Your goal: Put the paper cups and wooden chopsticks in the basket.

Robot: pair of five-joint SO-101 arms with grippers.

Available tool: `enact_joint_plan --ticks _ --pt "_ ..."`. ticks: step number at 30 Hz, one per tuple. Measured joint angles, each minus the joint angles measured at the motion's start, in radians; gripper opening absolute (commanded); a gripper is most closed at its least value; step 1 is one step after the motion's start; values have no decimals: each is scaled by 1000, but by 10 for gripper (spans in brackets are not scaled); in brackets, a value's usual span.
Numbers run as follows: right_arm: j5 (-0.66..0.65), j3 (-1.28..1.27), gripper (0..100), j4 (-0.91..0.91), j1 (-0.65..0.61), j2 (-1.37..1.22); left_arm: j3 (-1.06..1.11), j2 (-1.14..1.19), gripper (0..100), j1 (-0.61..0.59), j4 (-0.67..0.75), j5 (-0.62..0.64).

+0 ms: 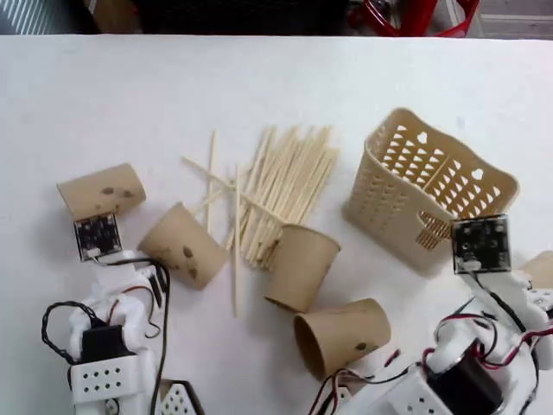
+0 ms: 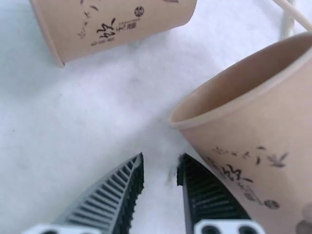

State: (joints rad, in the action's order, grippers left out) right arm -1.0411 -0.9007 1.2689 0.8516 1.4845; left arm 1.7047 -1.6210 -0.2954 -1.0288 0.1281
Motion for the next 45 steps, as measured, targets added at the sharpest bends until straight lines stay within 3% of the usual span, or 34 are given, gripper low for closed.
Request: enact_joint_plan --ticks 3,5,12,17,25,30,45 --pt "-265 -92 293 -26 28 -17 0 0 129 0 0 0" --pt "-368 -180 293 -87 51 -12 0 0 129 0 0 0" --pt "-491 -574 291 -509 110 31 0 0 129 0 0 0" --pt "-598 -723 290 -606 143 61 0 0 129 0 0 0" --pt "-635 -784 217 -620 196 101 0 0 129 0 0 0" --pt "-632 -786 275 -620 196 109 0 0 129 0 0 0" --pt "-632 -729 272 -609 221 112 0 0 129 0 0 0"
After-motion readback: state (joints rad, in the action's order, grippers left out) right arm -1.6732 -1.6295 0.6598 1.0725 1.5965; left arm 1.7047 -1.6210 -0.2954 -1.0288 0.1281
